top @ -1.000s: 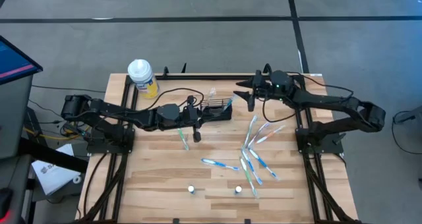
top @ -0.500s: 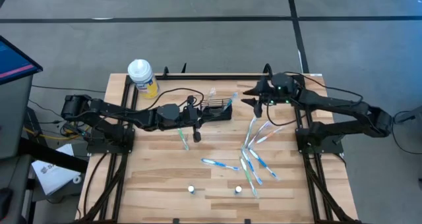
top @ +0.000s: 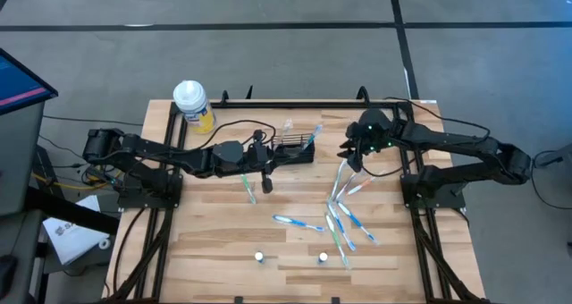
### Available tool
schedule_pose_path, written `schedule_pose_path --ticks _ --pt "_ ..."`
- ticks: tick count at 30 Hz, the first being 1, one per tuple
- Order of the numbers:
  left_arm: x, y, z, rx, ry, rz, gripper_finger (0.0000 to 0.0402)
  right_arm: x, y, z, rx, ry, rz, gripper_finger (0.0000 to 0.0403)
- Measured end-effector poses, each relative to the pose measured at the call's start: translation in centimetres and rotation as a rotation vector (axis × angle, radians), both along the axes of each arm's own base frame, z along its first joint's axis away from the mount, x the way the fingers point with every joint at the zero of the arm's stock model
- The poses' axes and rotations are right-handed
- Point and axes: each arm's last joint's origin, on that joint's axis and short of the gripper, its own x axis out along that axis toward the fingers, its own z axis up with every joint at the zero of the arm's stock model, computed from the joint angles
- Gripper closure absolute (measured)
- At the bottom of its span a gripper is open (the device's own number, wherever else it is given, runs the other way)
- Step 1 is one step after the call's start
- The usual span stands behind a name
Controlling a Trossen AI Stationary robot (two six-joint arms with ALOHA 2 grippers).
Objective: Pick & Place toothbrushing station
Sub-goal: Put the purple toothbrush into the black mesh organizer
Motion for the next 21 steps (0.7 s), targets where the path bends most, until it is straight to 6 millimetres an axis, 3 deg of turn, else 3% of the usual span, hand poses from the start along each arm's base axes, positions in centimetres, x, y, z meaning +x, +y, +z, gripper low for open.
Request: schedule_pose_path --ticks 8,21 --pt "0.0 -0.1 0.0 -0.006 0.0 -0.035 0.0381 -1.5 0.0 -1.1 0.018 0.196 -0.099 0.0265" --pt "0.0 -0.2 0.0 -0.006 0.001 -0.039 0.0381 -3.5 -0.8 -3.0 0.092 0.299 -0.195 0.028"
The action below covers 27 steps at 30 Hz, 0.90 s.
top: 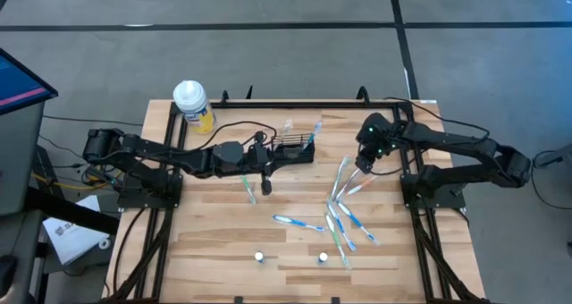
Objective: Pick & Place toothbrushing station
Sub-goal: Put the purple toothbrush into the black mesh organizer
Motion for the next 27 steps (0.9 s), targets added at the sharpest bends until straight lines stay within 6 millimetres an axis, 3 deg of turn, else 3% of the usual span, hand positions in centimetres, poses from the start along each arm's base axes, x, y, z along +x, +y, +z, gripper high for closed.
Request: schedule_pose_path --ticks 15,27 --pt "0.0 0.0 0.0 0.0 0.0 0.001 0.0381 -0.2 -0.4 -0.1 0.0 0.001 -0.022 0.028" --pt "0.0 0.0 0.0 0.0 -0.001 0.002 0.0381 2.5 0.2 -2.3 0.094 0.196 0.171 0.0281"
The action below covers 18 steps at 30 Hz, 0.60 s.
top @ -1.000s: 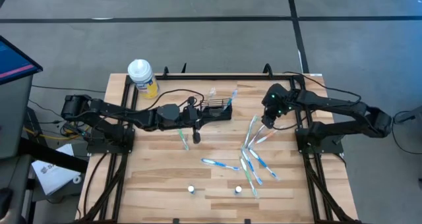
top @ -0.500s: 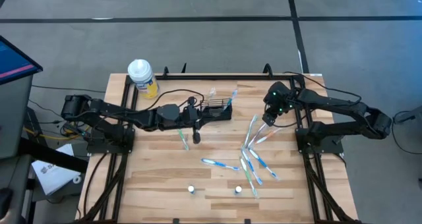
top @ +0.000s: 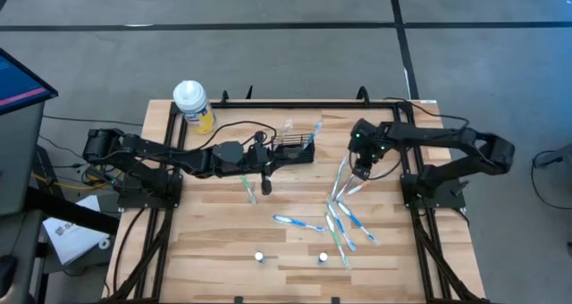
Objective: Pick & Place toothbrushing station
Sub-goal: Put the purple toothbrush into the black mesh organizer
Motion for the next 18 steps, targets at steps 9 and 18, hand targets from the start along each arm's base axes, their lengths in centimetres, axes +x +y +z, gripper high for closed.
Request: schedule_pose_path --ticks 9,18 --pt "0.0 0.0 0.0 0.0 0.0 0.0 0.0381 1.3 -0.9 1.1 -0.004 0.178 0.114 0.0281" --pt "0.0 0.0 0.0 0.0 0.0 0.0 0.0381 1.3 -1.1 0.5 -0.016 0.236 0.211 0.0282"
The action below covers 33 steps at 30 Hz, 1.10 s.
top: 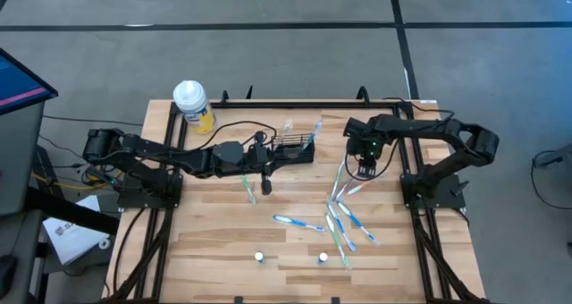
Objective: Pick & Place toothbrushing station
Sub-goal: Put the purple toothbrush into the black mesh organizer
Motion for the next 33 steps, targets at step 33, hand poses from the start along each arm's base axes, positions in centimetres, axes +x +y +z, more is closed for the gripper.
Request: schedule_pose_path --ticks 33 --pt "-0.1 -0.6 -0.2 0.0 0.008 -0.018 0.0381 0.8 0.9 -1.3 -0.027 0.036 0.223 0.0302"
